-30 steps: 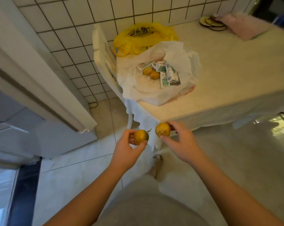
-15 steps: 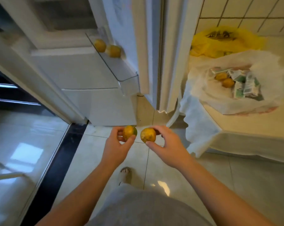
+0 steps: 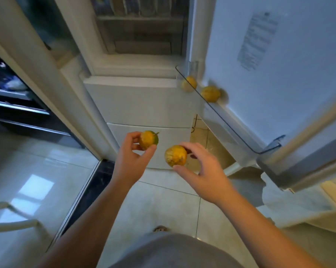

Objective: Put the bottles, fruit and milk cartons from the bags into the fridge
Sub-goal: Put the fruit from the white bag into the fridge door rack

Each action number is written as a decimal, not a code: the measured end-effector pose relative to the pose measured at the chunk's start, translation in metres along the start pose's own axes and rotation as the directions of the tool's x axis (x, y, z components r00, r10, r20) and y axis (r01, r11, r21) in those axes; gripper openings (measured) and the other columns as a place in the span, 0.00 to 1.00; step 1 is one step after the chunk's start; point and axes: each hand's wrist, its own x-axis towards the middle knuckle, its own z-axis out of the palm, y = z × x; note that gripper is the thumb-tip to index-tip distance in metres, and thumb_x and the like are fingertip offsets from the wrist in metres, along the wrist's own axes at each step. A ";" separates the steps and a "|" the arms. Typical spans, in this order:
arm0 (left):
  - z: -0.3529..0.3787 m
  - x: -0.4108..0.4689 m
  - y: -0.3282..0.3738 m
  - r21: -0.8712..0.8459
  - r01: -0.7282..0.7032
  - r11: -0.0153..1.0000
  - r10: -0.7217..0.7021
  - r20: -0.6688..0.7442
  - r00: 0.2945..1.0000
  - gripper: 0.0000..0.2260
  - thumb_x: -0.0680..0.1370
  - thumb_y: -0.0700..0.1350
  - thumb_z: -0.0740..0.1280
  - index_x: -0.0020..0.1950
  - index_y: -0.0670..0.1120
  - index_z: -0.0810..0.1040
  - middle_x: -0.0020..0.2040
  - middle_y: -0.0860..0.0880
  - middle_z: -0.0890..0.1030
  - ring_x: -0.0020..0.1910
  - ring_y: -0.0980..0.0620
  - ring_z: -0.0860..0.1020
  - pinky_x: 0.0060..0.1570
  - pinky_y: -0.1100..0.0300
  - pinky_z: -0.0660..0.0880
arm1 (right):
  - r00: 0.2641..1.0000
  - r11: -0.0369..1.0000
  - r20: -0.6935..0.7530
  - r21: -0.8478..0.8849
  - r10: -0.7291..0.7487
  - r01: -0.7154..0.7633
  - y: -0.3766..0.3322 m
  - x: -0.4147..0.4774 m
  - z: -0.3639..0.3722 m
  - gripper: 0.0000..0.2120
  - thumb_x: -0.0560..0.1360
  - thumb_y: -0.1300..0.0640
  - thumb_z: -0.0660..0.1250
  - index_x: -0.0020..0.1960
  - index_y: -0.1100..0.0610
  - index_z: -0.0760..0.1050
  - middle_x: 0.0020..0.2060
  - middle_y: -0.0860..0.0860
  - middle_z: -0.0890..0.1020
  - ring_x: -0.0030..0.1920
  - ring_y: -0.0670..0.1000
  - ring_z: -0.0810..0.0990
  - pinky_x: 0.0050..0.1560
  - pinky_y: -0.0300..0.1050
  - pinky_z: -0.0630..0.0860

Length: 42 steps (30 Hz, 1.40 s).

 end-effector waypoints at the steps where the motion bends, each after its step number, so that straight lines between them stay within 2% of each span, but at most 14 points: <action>1: -0.007 0.016 0.004 -0.010 -0.038 0.999 0.038 0.018 0.999 0.17 0.75 0.48 0.74 0.62 0.53 0.73 0.54 0.55 0.80 0.50 0.62 0.79 0.41 0.71 0.76 | 0.999 1.000 -0.032 0.013 -0.006 0.006 -0.007 0.011 0.001 0.19 0.75 0.47 0.72 0.64 0.47 0.73 0.55 0.43 0.77 0.59 0.45 0.75 0.60 0.43 0.73; 6: -0.024 0.088 0.038 0.007 -0.237 0.972 0.233 0.135 0.963 0.20 0.75 0.49 0.74 0.64 0.53 0.73 0.56 0.57 0.77 0.52 0.63 0.77 0.43 0.69 0.76 | 0.971 0.999 -0.236 0.005 -0.037 0.040 -0.031 0.055 -0.008 0.19 0.74 0.47 0.71 0.63 0.47 0.74 0.55 0.42 0.78 0.59 0.46 0.77 0.59 0.47 0.76; 10: -0.016 0.133 0.074 0.028 -0.379 0.925 0.363 0.231 0.903 0.20 0.75 0.50 0.74 0.64 0.57 0.72 0.59 0.54 0.74 0.53 0.61 0.75 0.48 0.65 0.74 | 0.913 0.998 -0.407 -0.064 -0.041 0.017 -0.044 0.077 -0.031 0.20 0.73 0.50 0.72 0.63 0.48 0.74 0.54 0.43 0.79 0.56 0.45 0.78 0.55 0.43 0.77; 13: -0.003 0.162 0.103 0.062 -0.494 0.867 0.448 0.334 0.829 0.21 0.74 0.53 0.74 0.65 0.56 0.73 0.59 0.55 0.74 0.52 0.60 0.74 0.47 0.67 0.70 | 0.877 0.989 -0.481 -0.120 0.016 -0.084 -0.054 0.086 -0.055 0.20 0.72 0.51 0.74 0.63 0.49 0.76 0.54 0.43 0.79 0.55 0.43 0.78 0.53 0.41 0.77; 16: 0.013 0.186 0.130 0.123 -0.588 0.799 0.460 0.505 0.730 0.24 0.74 0.56 0.73 0.68 0.56 0.72 0.59 0.55 0.74 0.54 0.56 0.74 0.50 0.62 0.72 | 0.853 0.956 -0.503 -0.156 0.140 -0.249 -0.061 0.092 -0.077 0.18 0.72 0.52 0.75 0.60 0.47 0.77 0.52 0.43 0.80 0.51 0.42 0.78 0.52 0.43 0.76; 20: 0.036 0.206 0.155 0.177 -0.682 0.710 0.411 0.683 0.605 0.23 0.72 0.58 0.72 0.66 0.57 0.74 0.59 0.53 0.77 0.56 0.51 0.75 0.55 0.51 0.76 | 0.825 0.857 -0.473 -0.237 0.309 -0.458 -0.061 0.103 -0.098 0.11 0.73 0.48 0.73 0.53 0.49 0.79 0.46 0.46 0.81 0.45 0.47 0.80 0.46 0.46 0.77; 23: 0.054 0.215 0.168 0.298 -0.700 0.649 0.278 0.764 0.583 0.24 0.71 0.59 0.71 0.66 0.58 0.74 0.59 0.53 0.77 0.55 0.51 0.76 0.54 0.50 0.78 | 0.809 0.776 -0.405 -0.296 0.426 -0.557 -0.053 0.114 -0.108 0.11 0.72 0.46 0.72 0.43 0.53 0.78 0.38 0.49 0.81 0.40 0.50 0.79 0.36 0.45 0.73; 25: 0.064 0.218 0.173 0.372 -0.700 0.609 0.187 0.791 0.583 0.26 0.70 0.59 0.71 0.67 0.57 0.74 0.60 0.52 0.77 0.55 0.49 0.76 0.54 0.49 0.78 | 0.790 0.735 -0.347 -0.306 0.505 -0.605 -0.047 0.121 -0.112 0.13 0.71 0.46 0.72 0.41 0.57 0.77 0.34 0.49 0.79 0.35 0.50 0.76 0.33 0.43 0.68; 28: 0.073 0.222 0.176 0.425 -0.694 0.581 0.084 0.817 0.571 0.28 0.69 0.57 0.72 0.68 0.53 0.75 0.62 0.49 0.77 0.55 0.47 0.77 0.54 0.49 0.79 | 0.768 0.694 -0.283 -0.329 0.575 -0.641 -0.042 0.130 -0.114 0.12 0.70 0.49 0.71 0.40 0.57 0.77 0.33 0.52 0.77 0.35 0.51 0.75 0.35 0.46 0.70; 31: 0.077 0.224 0.182 0.461 -0.685 0.564 0.007 0.827 0.563 0.25 0.68 0.55 0.71 0.64 0.50 0.79 0.59 0.48 0.79 0.52 0.47 0.79 0.54 0.49 0.80 | 0.748 0.648 -0.231 -0.383 0.623 -0.658 -0.037 0.135 -0.112 0.09 0.70 0.52 0.69 0.44 0.58 0.80 0.36 0.54 0.81 0.37 0.52 0.78 0.38 0.46 0.74; 34: 0.082 0.225 0.188 0.488 -0.671 0.558 -0.056 0.829 0.556 0.22 0.70 0.51 0.72 0.62 0.46 0.80 0.58 0.46 0.80 0.50 0.47 0.81 0.54 0.49 0.81 | 0.760 0.640 -0.183 -0.440 0.623 -0.630 -0.034 0.137 -0.109 0.08 0.71 0.53 0.65 0.42 0.56 0.79 0.36 0.53 0.80 0.38 0.52 0.78 0.41 0.48 0.76; 38: 0.088 0.224 0.192 0.527 -0.668 0.525 -0.087 0.814 0.574 0.21 0.70 0.50 0.73 0.60 0.43 0.78 0.56 0.45 0.79 0.46 0.47 0.82 0.51 0.50 0.82 | 0.779 0.656 -0.164 -0.453 0.605 -0.604 -0.035 0.137 -0.106 0.08 0.74 0.56 0.65 0.48 0.57 0.81 0.44 0.56 0.84 0.45 0.54 0.82 0.50 0.52 0.79; 41: 0.092 0.221 0.189 0.541 -0.679 0.496 -0.076 0.806 0.587 0.19 0.70 0.52 0.74 0.56 0.44 0.78 0.50 0.47 0.79 0.44 0.48 0.81 0.49 0.52 0.81 | 0.788 0.665 -0.192 -0.443 0.585 -0.601 -0.036 0.135 -0.105 0.10 0.74 0.51 0.68 0.53 0.54 0.81 0.50 0.52 0.83 0.52 0.56 0.81 0.56 0.53 0.79; 42: 0.093 0.220 0.188 0.546 -0.684 0.485 -0.071 0.803 0.591 0.19 0.71 0.53 0.73 0.56 0.44 0.78 0.49 0.47 0.79 0.45 0.48 0.81 0.48 0.52 0.80 | 0.785 0.665 -0.202 -0.434 0.586 -0.608 -0.038 0.133 -0.105 0.13 0.75 0.50 0.69 0.58 0.53 0.80 0.54 0.51 0.82 0.55 0.55 0.80 0.58 0.51 0.78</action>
